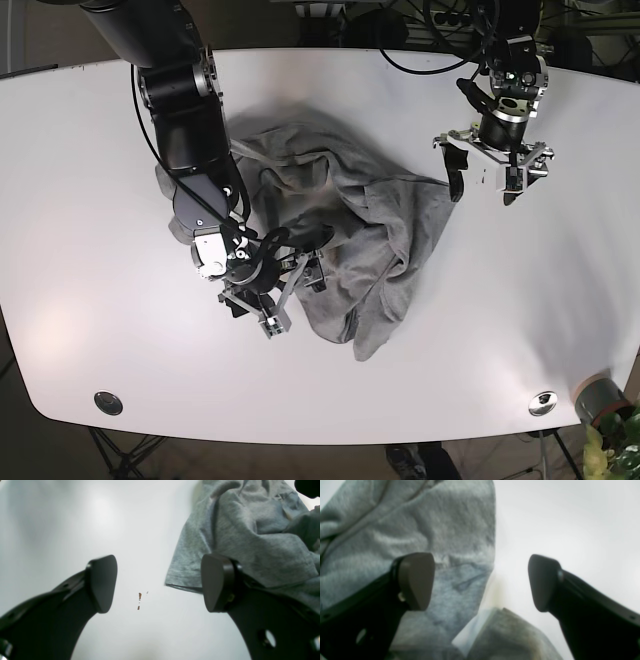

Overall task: Fold the T-shirt properly
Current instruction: 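Drag the grasped shirt fabric with the right gripper to spread it, then lift the shirt high with the right gripper, letting it hang, then grasp the hanging shirt's other edge with the left gripper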

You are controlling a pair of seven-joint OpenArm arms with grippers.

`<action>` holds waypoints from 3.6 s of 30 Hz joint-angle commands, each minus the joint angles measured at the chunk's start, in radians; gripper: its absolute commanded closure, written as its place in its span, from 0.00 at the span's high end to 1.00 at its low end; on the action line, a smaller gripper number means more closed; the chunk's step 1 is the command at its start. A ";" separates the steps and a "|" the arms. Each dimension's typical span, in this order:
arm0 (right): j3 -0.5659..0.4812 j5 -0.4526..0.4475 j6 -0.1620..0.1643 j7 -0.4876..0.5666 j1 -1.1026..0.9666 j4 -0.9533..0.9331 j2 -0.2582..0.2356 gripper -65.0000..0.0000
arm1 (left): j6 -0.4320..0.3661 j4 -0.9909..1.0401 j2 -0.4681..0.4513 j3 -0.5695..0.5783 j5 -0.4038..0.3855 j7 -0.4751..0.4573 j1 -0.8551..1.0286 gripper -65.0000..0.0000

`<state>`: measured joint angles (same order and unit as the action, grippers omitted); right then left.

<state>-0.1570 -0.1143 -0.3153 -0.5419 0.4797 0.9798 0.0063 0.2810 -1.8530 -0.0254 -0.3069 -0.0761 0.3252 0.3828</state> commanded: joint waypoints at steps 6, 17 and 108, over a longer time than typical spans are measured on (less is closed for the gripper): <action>0.015 -0.008 0.000 0.115 0.081 -0.180 0.024 0.86 | -0.002 -0.020 -0.003 -0.002 -0.008 -0.024 -0.003 0.76; 0.014 0.000 0.000 0.131 0.050 -0.200 0.091 0.73 | -0.002 -0.015 -0.001 -0.002 -0.008 -0.024 -0.003 0.76; 0.010 0.001 -0.064 -0.321 0.686 0.382 -0.021 0.03 | 0.007 0.499 0.068 0.696 -0.001 -0.028 -0.417 0.76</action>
<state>-0.1505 -0.1093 -0.3859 -0.8955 1.1156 1.3453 -0.0143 0.2882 -1.3437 0.0372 0.3904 -0.0685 0.3218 -0.0170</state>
